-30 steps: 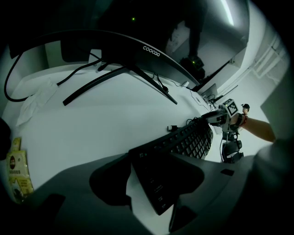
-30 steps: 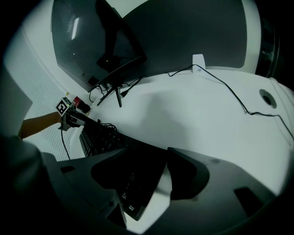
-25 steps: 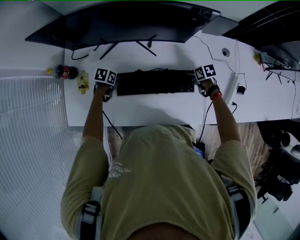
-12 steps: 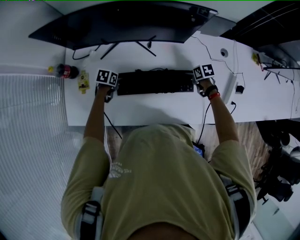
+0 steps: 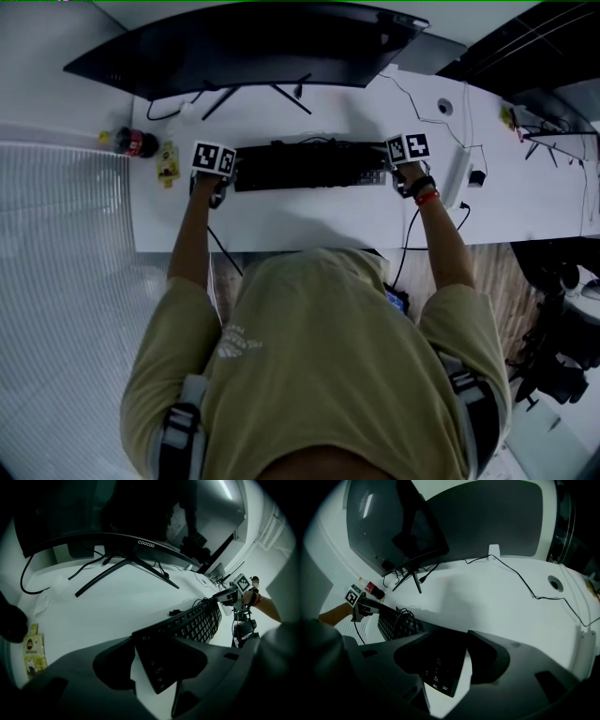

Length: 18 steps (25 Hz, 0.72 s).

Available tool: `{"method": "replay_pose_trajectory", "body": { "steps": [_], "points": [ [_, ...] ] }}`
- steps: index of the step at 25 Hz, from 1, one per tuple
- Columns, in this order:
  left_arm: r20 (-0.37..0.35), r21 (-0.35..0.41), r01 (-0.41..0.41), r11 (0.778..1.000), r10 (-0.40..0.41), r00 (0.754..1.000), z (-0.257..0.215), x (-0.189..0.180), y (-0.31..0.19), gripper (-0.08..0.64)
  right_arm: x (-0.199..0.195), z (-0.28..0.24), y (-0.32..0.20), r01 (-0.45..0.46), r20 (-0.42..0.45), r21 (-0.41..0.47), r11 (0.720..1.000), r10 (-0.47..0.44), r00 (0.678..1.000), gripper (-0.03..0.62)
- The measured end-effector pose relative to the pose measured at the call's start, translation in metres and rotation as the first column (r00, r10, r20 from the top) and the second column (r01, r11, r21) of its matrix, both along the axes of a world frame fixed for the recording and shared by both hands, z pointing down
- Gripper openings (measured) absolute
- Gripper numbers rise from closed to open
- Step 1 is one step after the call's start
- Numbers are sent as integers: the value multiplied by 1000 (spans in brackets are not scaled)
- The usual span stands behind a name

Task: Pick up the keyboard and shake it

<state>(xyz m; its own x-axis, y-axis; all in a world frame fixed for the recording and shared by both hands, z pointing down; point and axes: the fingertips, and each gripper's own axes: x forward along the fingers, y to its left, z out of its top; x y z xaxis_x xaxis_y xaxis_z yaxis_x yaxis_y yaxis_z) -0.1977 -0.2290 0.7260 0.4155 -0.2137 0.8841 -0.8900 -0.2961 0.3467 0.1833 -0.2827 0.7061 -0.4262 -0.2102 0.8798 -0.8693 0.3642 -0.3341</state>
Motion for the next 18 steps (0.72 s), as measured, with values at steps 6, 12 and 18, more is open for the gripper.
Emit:
{"method": "replay_pose_trajectory", "body": {
  "steps": [6, 12, 18],
  "points": [
    [18, 35, 10, 999, -10, 1000, -8, 0, 3, 213, 2, -10, 3, -34, 21, 38, 999, 33, 999, 227],
    [29, 82, 30, 996, -32, 999, -17, 0, 8, 207, 3, -19, 8, -45, 23, 79, 996, 44, 999, 224],
    [32, 127, 51, 991, -56, 998, -27, -1, 16, 199, 4, -31, 17, -53, 20, 119, 992, 51, 999, 221]
  ]
}}
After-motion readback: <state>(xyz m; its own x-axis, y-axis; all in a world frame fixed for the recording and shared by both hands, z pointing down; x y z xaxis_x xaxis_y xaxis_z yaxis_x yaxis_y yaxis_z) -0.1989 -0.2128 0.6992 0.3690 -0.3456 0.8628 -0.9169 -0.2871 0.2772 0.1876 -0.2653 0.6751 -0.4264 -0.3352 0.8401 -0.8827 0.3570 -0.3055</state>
